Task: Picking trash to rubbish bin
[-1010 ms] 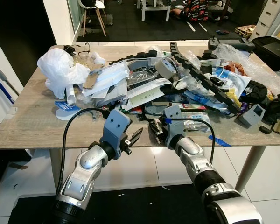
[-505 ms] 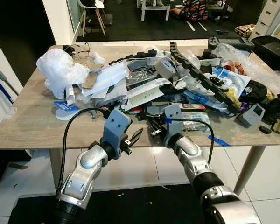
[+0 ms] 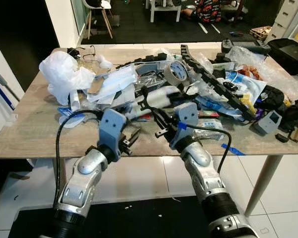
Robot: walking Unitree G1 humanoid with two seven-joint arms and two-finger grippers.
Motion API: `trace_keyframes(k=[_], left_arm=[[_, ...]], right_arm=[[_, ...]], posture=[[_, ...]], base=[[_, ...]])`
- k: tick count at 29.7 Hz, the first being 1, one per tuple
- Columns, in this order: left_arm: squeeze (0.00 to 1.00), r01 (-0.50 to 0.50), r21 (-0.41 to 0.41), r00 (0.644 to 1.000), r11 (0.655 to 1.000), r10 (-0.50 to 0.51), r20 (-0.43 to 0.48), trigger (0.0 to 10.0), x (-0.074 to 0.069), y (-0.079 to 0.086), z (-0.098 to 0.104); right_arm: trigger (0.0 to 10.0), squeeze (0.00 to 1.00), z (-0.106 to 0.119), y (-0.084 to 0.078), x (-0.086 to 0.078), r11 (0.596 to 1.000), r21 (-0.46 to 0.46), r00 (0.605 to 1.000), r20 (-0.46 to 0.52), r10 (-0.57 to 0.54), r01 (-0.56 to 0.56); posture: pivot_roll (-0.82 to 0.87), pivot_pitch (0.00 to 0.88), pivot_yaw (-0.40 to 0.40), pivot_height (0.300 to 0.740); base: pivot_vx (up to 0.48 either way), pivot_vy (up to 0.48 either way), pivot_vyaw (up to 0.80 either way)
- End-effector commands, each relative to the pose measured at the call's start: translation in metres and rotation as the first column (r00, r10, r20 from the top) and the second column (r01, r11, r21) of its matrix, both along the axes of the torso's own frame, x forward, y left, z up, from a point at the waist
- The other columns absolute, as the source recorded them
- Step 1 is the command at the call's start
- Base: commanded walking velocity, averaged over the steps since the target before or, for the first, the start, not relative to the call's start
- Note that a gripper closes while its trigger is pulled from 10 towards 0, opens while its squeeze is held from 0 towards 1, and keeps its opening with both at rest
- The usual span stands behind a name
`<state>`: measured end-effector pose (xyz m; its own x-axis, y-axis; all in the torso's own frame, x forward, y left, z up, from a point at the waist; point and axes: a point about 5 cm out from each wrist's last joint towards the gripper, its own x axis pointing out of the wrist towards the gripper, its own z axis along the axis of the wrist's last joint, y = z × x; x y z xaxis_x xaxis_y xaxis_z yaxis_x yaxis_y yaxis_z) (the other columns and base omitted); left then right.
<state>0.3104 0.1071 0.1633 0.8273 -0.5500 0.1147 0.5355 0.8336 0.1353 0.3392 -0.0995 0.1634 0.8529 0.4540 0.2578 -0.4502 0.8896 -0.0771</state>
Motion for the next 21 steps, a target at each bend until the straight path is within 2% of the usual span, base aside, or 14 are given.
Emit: trace_keyframes(k=[1, 6, 9, 14, 17, 21], left_arm=[[0.00, -0.016, -0.009, 1.000, 1.000, 0.016, -0.024, 10.0, -0.002, 0.002, -0.008], [0.00, -0.023, -0.026, 0.999, 0.999, 0.022, -0.024, 10.0, -0.003, 0.003, -0.007], [0.00, -0.057, -0.043, 0.998, 0.997, 0.057, -0.014, 10.0, -0.002, 0.005, -0.006], [0.00, -0.133, -0.042, 0.991, 0.990, 0.133, -0.001, 10.0, 0.004, 0.008, -0.005], [0.00, -0.206, -0.033, 0.978, 0.978, 0.206, -0.007, 10.0, 0.007, 0.012, -0.008], [0.00, -0.255, -0.041, 0.967, 0.966, 0.254, -0.032, 10.0, 0.008, 0.014, -0.013]], right_arm=[[0.0, 0.00, -0.017, -0.001, -0.006, 1.000, -0.018, 0.997, -0.072, -0.013, 0.012], [0.0, 0.00, -0.019, 0.002, -0.013, 1.000, -0.028, 0.996, -0.087, -0.015, 0.013], [0.0, 0.00, -0.014, 0.004, -0.016, 0.999, -0.025, 0.998, -0.055, -0.033, 0.032], [0.0, 0.00, -0.007, -0.003, -0.018, 0.995, -0.007, 0.995, -0.026, -0.098, 0.098], [0.0, 0.00, -0.009, -0.012, -0.021, 0.990, -0.003, 0.989, -0.037, -0.141, 0.141], [0.0, 0.00, -0.009, -0.021, -0.022, 0.986, -0.007, 0.985, -0.052, -0.166, 0.165]], posture=[[-0.04, 0.119, -0.019, 0.740], [-0.04, 0.128, -0.025, 0.740], [-0.04, 0.132, -0.019, 0.740], [-0.05, 0.135, -0.021, 0.740], [-0.05, 0.129, -0.027, 0.740], [-0.07, 0.125, -0.035, 0.740]], base=[[0.000, 0.000, 0.00], [0.000, 0.000, 0.00], [0.000, 0.000, 0.00], [0.000, 0.000, 0.00], [0.000, 0.000, 0.00], [0.000, 0.000, 0.00]])
